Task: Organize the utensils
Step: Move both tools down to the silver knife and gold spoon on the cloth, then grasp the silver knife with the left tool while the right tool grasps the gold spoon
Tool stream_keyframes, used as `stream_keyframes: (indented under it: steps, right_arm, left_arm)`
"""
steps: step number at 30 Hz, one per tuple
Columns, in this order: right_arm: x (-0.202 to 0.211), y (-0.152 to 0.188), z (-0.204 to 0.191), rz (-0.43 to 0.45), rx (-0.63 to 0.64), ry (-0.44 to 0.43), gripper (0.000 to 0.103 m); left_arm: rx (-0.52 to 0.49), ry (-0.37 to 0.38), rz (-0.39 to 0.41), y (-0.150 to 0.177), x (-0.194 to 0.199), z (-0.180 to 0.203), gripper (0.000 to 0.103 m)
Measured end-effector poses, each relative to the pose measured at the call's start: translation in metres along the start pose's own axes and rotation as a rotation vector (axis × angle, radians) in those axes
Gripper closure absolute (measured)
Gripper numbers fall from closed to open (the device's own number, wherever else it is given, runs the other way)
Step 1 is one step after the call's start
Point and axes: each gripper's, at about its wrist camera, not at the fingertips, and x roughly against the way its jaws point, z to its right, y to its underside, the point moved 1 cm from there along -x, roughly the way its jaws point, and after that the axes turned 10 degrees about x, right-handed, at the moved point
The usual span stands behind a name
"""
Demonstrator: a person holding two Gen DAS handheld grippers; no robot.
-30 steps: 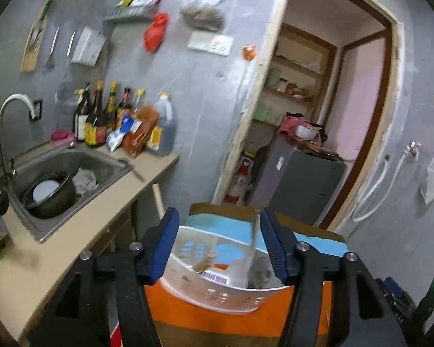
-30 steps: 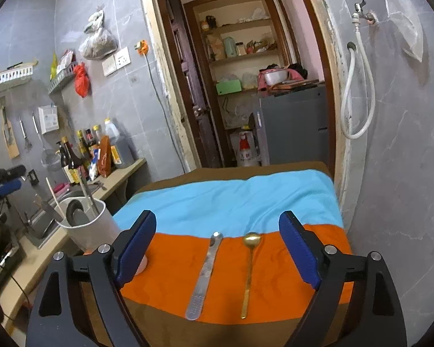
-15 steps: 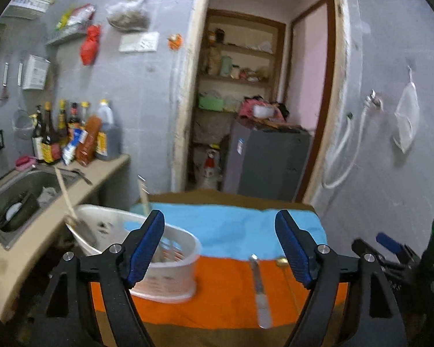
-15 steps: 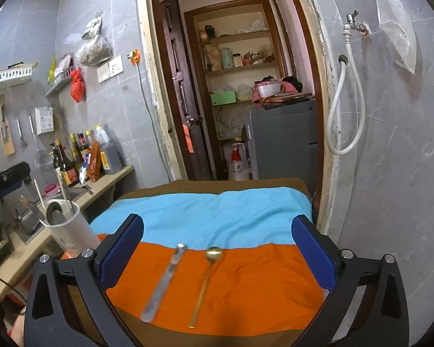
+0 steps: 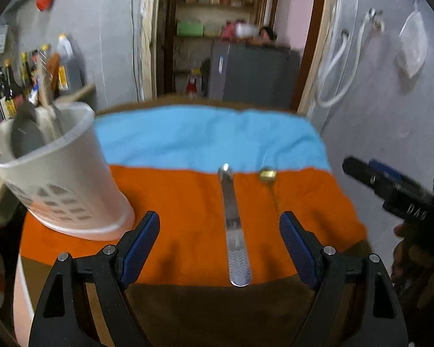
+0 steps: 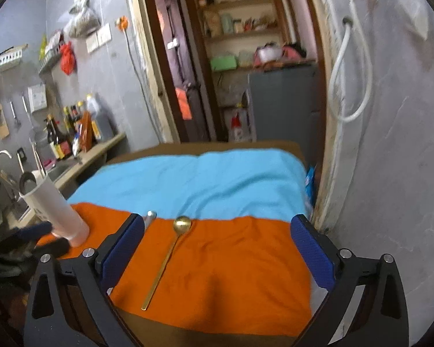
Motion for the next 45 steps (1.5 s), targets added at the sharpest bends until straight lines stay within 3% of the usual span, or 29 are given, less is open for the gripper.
stream_keyframes:
  steps: [2,5,15,21,25,29,32,35,42,45]
  right_arm:
    - [-0.014,0.0,-0.001,-0.037,0.011,-0.032,0.015]
    - [-0.04,-0.001,-0.007,-0.102,0.021,-0.081,0.022]
    - [-0.099,-0.004,-0.02,-0.271,0.067,-0.144,0.043]
    - [-0.114,-0.006,-0.024,-0.315,0.094,-0.16,0.058]
    - [-0.12,-0.007,-0.035,-0.332,0.132,-0.147,0.059]
    - [-0.122,-0.007,-0.049,-0.346,0.203,-0.072,0.064]
    - [-0.119,-0.005,-0.049,-0.345,0.212,-0.061,0.077]
    - [-0.113,-0.002,-0.043,-0.347,0.19,-0.095,0.077]
    - [-0.089,0.011,-0.038,-0.338,0.175,-0.157,0.076]
    - [-0.091,0.01,-0.042,-0.341,0.159,-0.153,0.068]
  left_arm:
    - [-0.004,0.005,-0.044,0.003,-0.017,-0.001,0.041]
    - [-0.016,-0.004,-0.108,0.003,-0.042,-0.002,0.056]
    - [-0.096,-0.024,-0.14,0.0,-0.071,0.002,0.061]
    - [-0.12,-0.069,-0.131,0.003,-0.076,0.0,0.089]
    - [-0.099,-0.075,-0.124,0.003,-0.074,-0.002,0.089]
    - [-0.07,-0.099,-0.099,0.006,-0.063,-0.004,0.09]
    - [-0.03,-0.128,-0.106,0.014,-0.053,-0.007,0.09]
    - [0.013,-0.122,-0.13,0.024,-0.041,-0.014,0.09]
    - [-0.006,-0.137,-0.162,0.024,-0.037,-0.015,0.086]
    - [-0.062,-0.178,-0.17,0.019,-0.047,-0.008,0.07]
